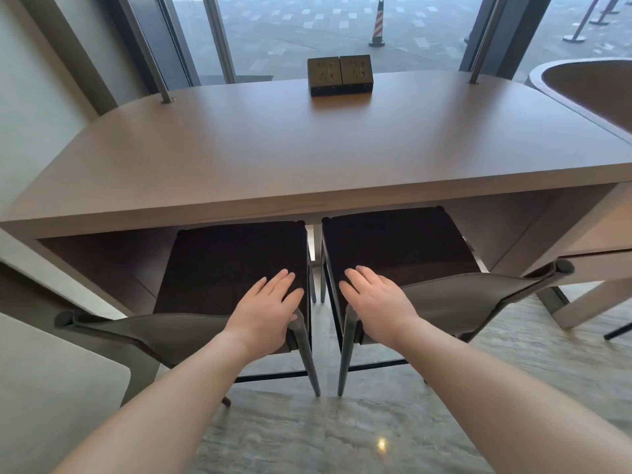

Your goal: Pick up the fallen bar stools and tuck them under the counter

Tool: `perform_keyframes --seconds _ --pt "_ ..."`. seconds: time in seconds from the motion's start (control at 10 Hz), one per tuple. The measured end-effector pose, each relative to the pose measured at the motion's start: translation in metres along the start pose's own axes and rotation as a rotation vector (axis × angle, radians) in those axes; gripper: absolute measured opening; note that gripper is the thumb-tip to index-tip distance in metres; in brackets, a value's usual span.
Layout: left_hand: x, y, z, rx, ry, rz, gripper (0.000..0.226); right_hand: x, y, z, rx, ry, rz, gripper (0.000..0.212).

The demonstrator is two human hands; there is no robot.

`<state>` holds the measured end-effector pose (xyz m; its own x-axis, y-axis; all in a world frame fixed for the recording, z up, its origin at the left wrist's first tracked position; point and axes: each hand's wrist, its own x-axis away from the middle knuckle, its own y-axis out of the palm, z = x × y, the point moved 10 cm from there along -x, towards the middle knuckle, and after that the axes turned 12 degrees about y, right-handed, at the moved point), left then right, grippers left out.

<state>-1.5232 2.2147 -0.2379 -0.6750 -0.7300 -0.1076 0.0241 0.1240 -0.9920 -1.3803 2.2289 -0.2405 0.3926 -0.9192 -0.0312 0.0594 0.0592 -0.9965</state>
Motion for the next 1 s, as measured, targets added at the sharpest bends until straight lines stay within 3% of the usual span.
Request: perform_keyframes --seconds 0.8,0.9,1.0 --pt "-0.016 0.01 -0.005 0.079 -0.203 -0.04 0.055 -0.02 0.008 -0.007 -0.13 0.071 -0.011 0.063" --pt "-0.015 -0.005 -0.007 0.286 -0.25 0.101 0.054 -0.015 0.001 -0.007 -0.237 0.091 0.007 0.061" --pt "-0.009 -0.024 -0.016 0.632 -0.432 0.281 0.048 -0.009 -0.015 0.004 -0.504 0.232 0.027 0.055"
